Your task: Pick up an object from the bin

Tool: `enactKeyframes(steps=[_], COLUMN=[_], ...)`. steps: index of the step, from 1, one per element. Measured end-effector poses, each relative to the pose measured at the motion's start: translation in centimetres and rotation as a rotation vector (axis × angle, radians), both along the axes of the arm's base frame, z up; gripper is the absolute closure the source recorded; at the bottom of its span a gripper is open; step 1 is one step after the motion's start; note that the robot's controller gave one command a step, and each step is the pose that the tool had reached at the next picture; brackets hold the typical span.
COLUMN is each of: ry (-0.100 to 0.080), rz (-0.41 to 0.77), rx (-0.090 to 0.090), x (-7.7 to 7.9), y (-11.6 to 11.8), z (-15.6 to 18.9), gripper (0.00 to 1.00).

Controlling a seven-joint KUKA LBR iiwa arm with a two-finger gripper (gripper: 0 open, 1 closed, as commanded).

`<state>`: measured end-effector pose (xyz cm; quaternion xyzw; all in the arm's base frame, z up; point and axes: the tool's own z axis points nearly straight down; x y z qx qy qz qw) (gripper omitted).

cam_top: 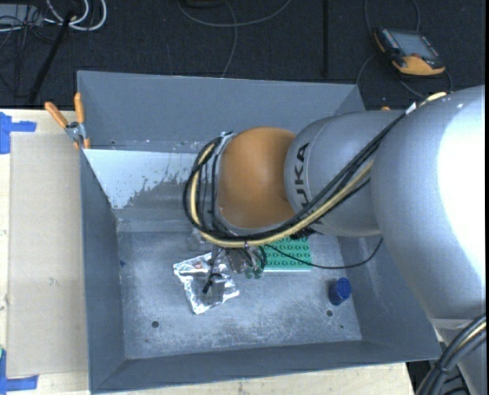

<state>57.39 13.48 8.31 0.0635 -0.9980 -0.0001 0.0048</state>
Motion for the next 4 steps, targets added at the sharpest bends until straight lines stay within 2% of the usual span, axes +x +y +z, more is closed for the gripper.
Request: enactKeyframes(steps=[1, 2, 3, 4], ry=[-0.007, -0.003, -0.008, -0.009], rz=[-0.004, -0.050, -0.054, -0.190], rx=[0.000, 0.001, 0.000, -0.001], x=[0.2, -6.7, -6.4, -9.0], y=[-0.2, 3.5, 3.3, 3.5], z=[0.4, 0.2, 0.3, -1.3], gripper=[1.00, 1.00, 0.00, 0.00])
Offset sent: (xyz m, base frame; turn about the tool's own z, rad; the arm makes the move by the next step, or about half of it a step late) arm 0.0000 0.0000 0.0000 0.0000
